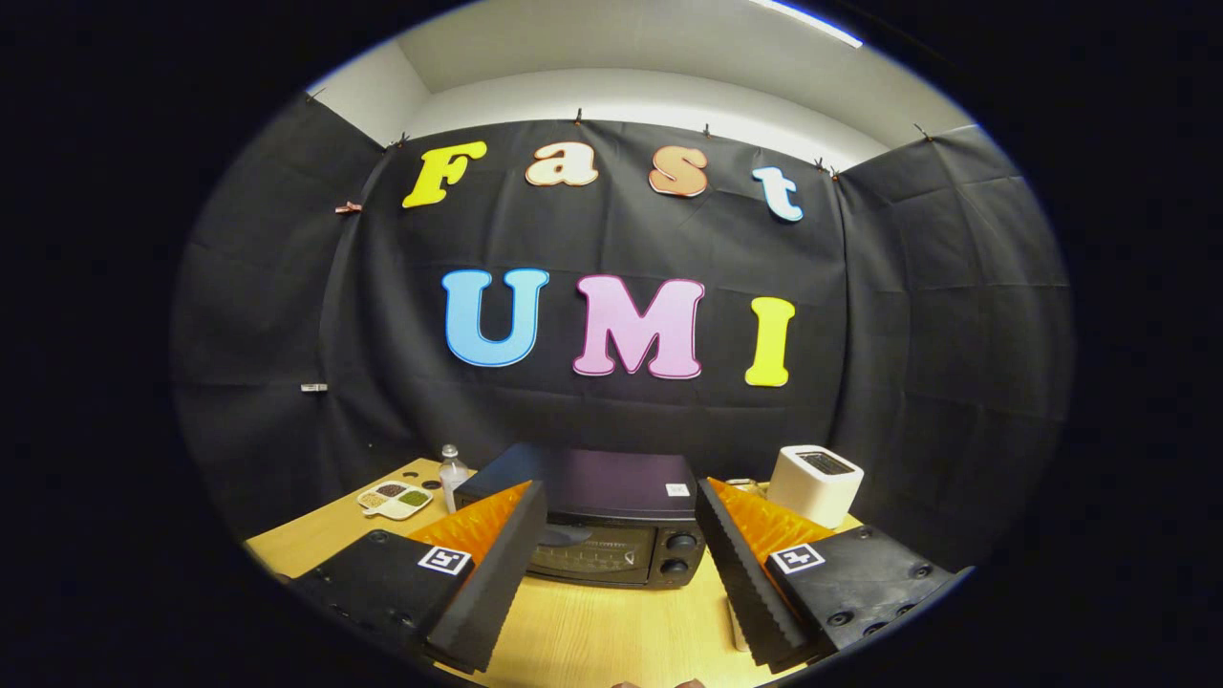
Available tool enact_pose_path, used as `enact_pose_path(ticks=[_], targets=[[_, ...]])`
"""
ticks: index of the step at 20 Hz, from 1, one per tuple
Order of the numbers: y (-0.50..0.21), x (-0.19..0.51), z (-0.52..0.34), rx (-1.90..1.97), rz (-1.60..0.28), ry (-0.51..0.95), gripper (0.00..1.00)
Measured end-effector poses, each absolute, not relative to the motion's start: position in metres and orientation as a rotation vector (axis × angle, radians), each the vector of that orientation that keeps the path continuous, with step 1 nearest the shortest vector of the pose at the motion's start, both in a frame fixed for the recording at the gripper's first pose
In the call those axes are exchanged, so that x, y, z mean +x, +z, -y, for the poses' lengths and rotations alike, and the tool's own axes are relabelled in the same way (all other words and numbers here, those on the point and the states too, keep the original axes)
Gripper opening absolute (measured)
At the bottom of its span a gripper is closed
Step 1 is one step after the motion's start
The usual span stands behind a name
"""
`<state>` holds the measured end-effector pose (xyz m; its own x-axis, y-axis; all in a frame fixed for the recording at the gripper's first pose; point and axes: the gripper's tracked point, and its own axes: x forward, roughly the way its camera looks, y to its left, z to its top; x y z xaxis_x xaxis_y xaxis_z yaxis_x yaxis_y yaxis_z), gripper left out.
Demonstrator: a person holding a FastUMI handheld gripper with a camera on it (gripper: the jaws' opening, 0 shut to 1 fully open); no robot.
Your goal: Open the toaster oven, put the food inside, and close the toaster oven door.
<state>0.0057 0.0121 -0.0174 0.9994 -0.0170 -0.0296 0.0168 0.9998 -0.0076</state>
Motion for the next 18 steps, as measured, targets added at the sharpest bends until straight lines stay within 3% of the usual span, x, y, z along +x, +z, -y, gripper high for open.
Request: enact_pose_path(ticks=[18], targets=[[-0.084, 0.107, -0.083, -0.030, -0.207, 0.019, 0.98]])
